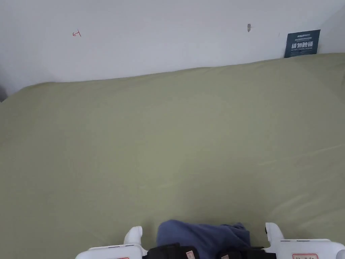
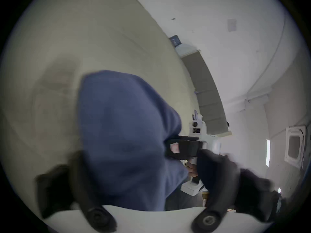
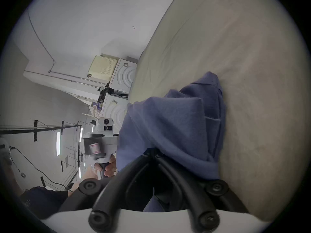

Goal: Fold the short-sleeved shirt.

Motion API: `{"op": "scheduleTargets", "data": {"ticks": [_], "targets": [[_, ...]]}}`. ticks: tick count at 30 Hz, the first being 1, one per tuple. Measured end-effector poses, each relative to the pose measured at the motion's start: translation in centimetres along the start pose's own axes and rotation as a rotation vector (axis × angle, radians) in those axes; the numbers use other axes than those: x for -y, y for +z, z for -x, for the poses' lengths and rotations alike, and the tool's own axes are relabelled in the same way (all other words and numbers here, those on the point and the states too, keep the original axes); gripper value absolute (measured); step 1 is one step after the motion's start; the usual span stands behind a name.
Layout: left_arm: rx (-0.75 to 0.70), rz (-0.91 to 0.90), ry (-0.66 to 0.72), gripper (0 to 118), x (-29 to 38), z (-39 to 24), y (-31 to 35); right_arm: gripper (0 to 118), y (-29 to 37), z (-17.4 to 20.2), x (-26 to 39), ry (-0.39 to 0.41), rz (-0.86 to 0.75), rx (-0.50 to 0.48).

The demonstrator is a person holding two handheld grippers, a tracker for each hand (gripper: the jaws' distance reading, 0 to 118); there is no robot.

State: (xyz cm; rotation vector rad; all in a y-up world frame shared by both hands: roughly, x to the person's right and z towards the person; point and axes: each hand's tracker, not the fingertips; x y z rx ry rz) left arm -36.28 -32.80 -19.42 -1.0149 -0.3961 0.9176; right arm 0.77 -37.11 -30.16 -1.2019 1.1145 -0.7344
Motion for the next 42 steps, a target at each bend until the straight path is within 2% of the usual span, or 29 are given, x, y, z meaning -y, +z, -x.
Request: {"op": "scheduleTargets", "data": {"ticks": [1,2,3,5,6,8,12,15,18,22,24,27,29,32,33,35,36,38,39,40,41,42], "targets": [[-0.111,-0.001,0.043,22,-0.3,0.8,0.3,1,0.0,0.0,0.0,0.004,-0.003,0.001],[-0.064,0.024,0.102,22,-0.1,1.6,0.2,1,0.0,0.1,0.0,0.007,-0.008,-0.008],[0.052,0.036,0.154,22,-0.1,1.9,0.2,1,-0.1,0.3,0.0,0.014,-0.008,0.009],[0.005,0.016,0.055,22,-0.1,1.1,0.3,1,-0.1,0.7,0.1,0.026,-0.021,0.006],[0.017,0.020,0.047,22,-0.2,1.1,0.3,1,-0.1,0.9,0.1,0.034,-0.025,0.020],[0.040,0.022,0.086,22,-0.2,0.8,0.6,1,0.1,1.2,0.2,0.039,-0.034,0.021],[0.109,-0.030,0.062,22,-0.2,0.1,3.2,1,1.0,2.2,0.3,0.040,-0.088,0.008],[0.089,-0.065,0.065,22,-1.8,2.7,6.9,1,1.4,3.0,0.3,0.049,-0.112,0.007],[0.011,-0.094,0.073,22,-3.9,5.8,12.4,1,1.3,4.0,0.1,0.065,-0.124,0.019],[-0.163,-0.155,0.036,22,-8.0,11.7,22.7,1,0.2,5.5,0.3,0.114,-0.088,0.036],[-0.234,-0.167,0.036,22,-8.9,12.1,27.2,1,-0.5,6.0,0.6,0.117,-0.072,0.038],[-0.452,-0.150,0.014,22,-11.6,14.6,33.8,1,-1.6,6.5,1.1,0.112,-0.044,0.056],[-0.545,-0.129,0.017,22,-12.8,16.0,38.1,1,-2.2,6.9,1.5,0.119,-0.010,0.077],[-0.698,-0.177,0.100,22,-13.4,18.4,42.8,1,-2.8,7.7,1.9,0.134,0.020,0.112],[-0.708,-0.190,0.125,22,-13.1,19.1,43.4,1,-2.9,7.9,2.1,0.136,0.022,0.113],[-0.614,-0.214,0.192,22,-12.5,21.5,43.9,1,-3.2,8.4,2.1,0.141,0.026,0.110],[-0.616,-0.215,0.201,38,-12.3,22.4,43.5,1,-3.3,8.6,2.1,0.144,0.025,0.109],[-0.730,-0.225,0.162,99,-11.8,22.7,42.1,1,-3.3,9.2,1.9,0.154,0.027,0.103],[-0.698,-0.238,0.164,118,-10.9,23.1,42.2,1,-3.2,9.6,2.0,0.162,0.026,0.104],[-0.689,-0.252,0.162,118,-10.6,23.1,42.2,1,-3.0,10.0,2.0,0.171,0.022,0.107],[-0.778,-0.252,0.162,118,-10.7,21.9,42.8,1,-2.6,10.6,2.0,0.181,0.022,0.115],[-0.897,-0.248,0.083,111,-10.7,20.3,43.9,1,-1.8,11.3,2.2,0.203,0.010,0.114]]}}
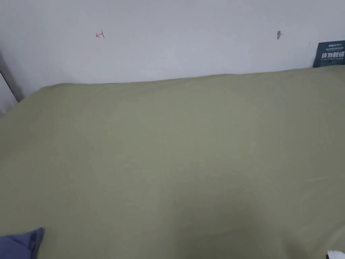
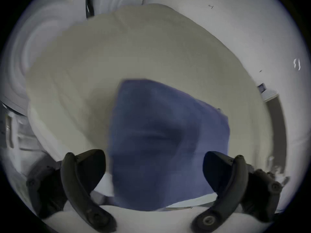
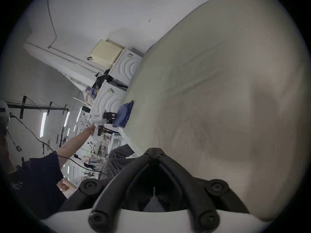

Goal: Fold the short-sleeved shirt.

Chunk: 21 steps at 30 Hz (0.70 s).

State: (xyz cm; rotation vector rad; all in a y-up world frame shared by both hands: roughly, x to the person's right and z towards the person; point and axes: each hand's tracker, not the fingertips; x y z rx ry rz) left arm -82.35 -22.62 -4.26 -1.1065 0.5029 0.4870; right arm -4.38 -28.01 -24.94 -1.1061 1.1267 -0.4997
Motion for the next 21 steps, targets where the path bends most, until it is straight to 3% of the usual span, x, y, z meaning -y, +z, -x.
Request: {"op": "scheduleTargets", "data": {"ticks": [1,3,4,6,9,11,13,14,16,19,21], "targets": [[-0.140,-0.061,-0.066,98,0.9,-1.3,3.1,1,0.9,0.6,0.0,0.020,-0.015,-0.009],[-0.307,-0.197,-0.127,54,0.8,-2.8,7.7,1,2.9,1.6,0.2,0.058,-0.046,-0.026],[-0.322,-0.263,-0.122,37,0.9,-4.1,10.1,1,3.9,2.2,0.2,0.080,-0.063,-0.006],[-0.221,-0.385,-0.123,5,0.6,-5.2,13.3,1,5.9,3.3,0.1,0.120,-0.086,0.032],[-0.043,-0.489,-0.228,0,4.2,-14.2,17.7,1,8.9,5.2,-0.7,0.198,-0.135,0.151],[-0.029,-0.585,-0.316,0,7.7,-21.0,18.9,1,10.7,6.3,-1.4,0.213,-0.169,0.201],[0.078,-0.648,-0.359,0,10.3,-25.7,18.5,1,12.6,7.8,-2.0,0.275,-0.214,0.300],[0.122,-0.664,-0.345,0,11.9,-28.2,18.6,1,13.4,8.6,-2.2,0.302,-0.225,0.347],[0.217,-0.699,-0.370,0,14.6,-33.5,18.9,1,14.6,10.7,-2.7,0.396,-0.252,0.532],[0.226,-0.673,-0.341,0,17.7,-40.0,18.3,1,15.4,13.2,-3.0,0.478,-0.312,0.745],[0.236,-0.692,-0.322,0,20.7,-44.4,17.9,1,16.0,14.6,-2.8,0.497,-0.399,0.789]]}}
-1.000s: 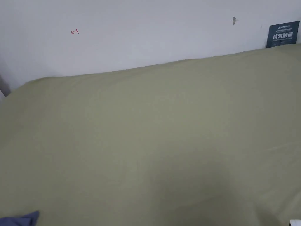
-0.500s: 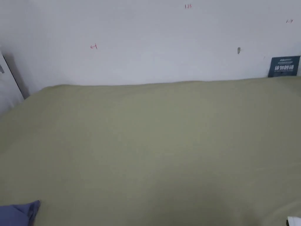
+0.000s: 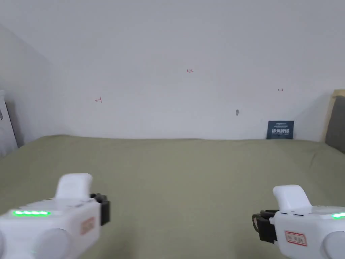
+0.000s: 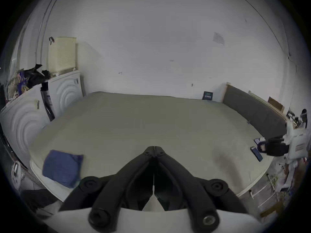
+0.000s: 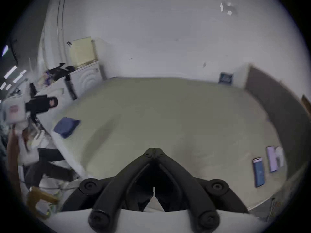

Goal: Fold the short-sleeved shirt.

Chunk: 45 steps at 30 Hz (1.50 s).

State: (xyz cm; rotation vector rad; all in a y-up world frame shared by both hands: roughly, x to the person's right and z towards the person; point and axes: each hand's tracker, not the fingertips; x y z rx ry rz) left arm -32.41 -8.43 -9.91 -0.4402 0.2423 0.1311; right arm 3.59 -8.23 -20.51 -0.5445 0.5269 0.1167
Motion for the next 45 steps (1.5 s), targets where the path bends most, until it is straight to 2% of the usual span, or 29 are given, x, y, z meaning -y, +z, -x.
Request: {"op": "scheduleTargets", "data": {"ticks": [2,4,5,7,8,9,13,18,19,20,21,22,23,26,27,29,33,38,39,45], "targets": [[-0.127,-0.133,0.044,0,1.4,-3.8,0.8,1,0.6,0.5,-0.4,-0.005,-0.105,0.084],[-0.016,-0.124,0.117,0,1.3,-6.8,1.3,1,1.5,0.9,-0.4,-0.036,-0.238,0.178],[-0.011,-0.111,0.093,0,1.1,-7.9,1.2,1,1.9,1.3,-0.5,-0.017,-0.280,0.211],[-0.051,-0.118,-0.061,0,0.6,-10.0,1.2,1,2.1,2.2,-0.7,0.065,-0.365,0.321],[-0.087,-0.156,-0.090,0,0.3,-11.1,1.3,1,2.0,2.4,-0.6,0.089,-0.402,0.347],[-0.114,-0.190,-0.090,0,0.3,-11.5,1.5,1,1.9,2.7,-0.5,0.083,-0.410,0.362],[-0.060,-0.207,-0.022,0,0.2,-12.0,1.8,1,1.8,3.1,0.4,-0.019,-0.377,0.331],[-0.063,-0.210,-0.031,0,-0.4,-11.7,1.9,2,1.8,2.9,0.6,-0.013,-0.376,0.349],[-0.047,-0.229,-0.012,6,-0.7,-11.5,2.1,8,1.9,2.9,0.3,-0.015,-0.373,0.360],[-0.047,-0.241,-0.010,35,-0.9,-11.2,2.0,36,2.0,2.9,0.1,-0.014,-0.372,0.366],[-0.061,-0.269,-0.019,98,-1.0,-11.3,2.0,82,2.0,2.9,-0.1,-0.008,-0.376,0.393],[-0.084,-0.268,-0.034,118,-1.4,-11.3,1.7,90,1.9,3.0,-0.4,-0.012,-0.377,0.404],[-0.133,-0.263,-0.042,117,-1.6,-11.4,1.4,89,2.1,3.0,-0.4,-0.008,-0.387,0.404],[-0.118,-0.319,-0.056,118,-3.1,-11.1,3.5,89,2.8,3.4,-0.4,-0.012,-0.497,0.330],[-0.113,-0.315,-0.053,118,-3.6,-11.1,4.1,89,2.9,3.7,-0.3,-0.009,-0.498,0.332],[-0.104,-0.307,-0.050,118,-1.6,-11.0,1.2,89,2.8,4.1,-0.4,0.009,-0.500,0.334],[-0.081,-0.293,-0.060,118,-1.5,-11.3,1.5,89,2.1,4.3,-0.4,0.038,-0.476,0.333],[-0.098,-0.290,-0.069,118,-1.4,-11.0,1.1,89,1.8,3.9,0.1,-0.009,-0.473,0.329],[-0.104,-0.335,-0.086,118,-1.6,-10.9,1.1,89,1.7,3.7,0.0,-0.014,-0.465,0.334],[-0.107,-0.280,-0.055,118,-1.3,-10.3,0.5,89,2.1,3.0,-0.5,-0.050,-0.468,0.373]]}}
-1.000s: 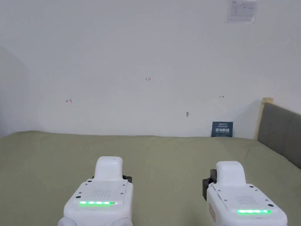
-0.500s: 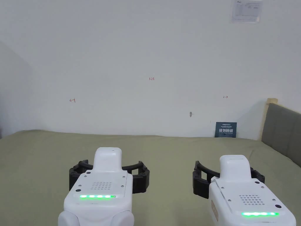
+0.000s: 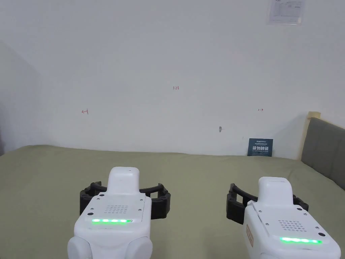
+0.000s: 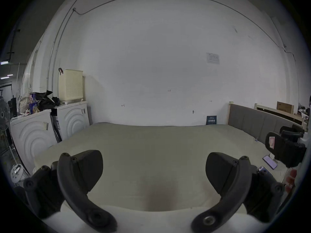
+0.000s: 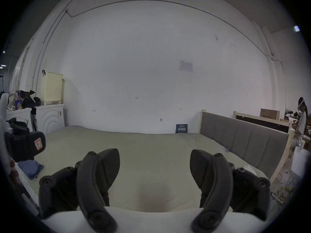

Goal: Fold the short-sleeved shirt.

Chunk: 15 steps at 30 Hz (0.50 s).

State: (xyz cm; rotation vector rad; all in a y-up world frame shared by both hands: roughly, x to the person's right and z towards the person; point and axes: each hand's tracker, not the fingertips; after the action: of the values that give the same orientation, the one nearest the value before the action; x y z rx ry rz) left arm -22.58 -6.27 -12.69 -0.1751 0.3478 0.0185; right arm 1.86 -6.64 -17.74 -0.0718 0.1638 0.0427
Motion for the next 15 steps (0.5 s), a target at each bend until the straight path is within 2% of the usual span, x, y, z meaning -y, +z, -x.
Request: {"op": "scheduleTargets", "data": {"ticks": [2,5,10,15], "targets": [[-0.001,0.016,0.005,118,0.1,0.1,-0.3,89,-0.4,-0.3,-0.3,-0.019,0.032,0.024],[0.002,0.023,0.007,118,0.2,0.2,-0.5,89,-0.7,-1.0,-0.3,-0.092,-0.004,0.022],[0.002,0.021,-0.005,118,0.1,0.2,-0.1,89,-0.3,-1.8,-0.4,-0.084,-0.062,-0.003],[0.001,0.053,0.006,118,-0.2,0.0,-0.1,89,-0.2,-2.0,-0.5,-0.122,-0.065,-0.123]]}}
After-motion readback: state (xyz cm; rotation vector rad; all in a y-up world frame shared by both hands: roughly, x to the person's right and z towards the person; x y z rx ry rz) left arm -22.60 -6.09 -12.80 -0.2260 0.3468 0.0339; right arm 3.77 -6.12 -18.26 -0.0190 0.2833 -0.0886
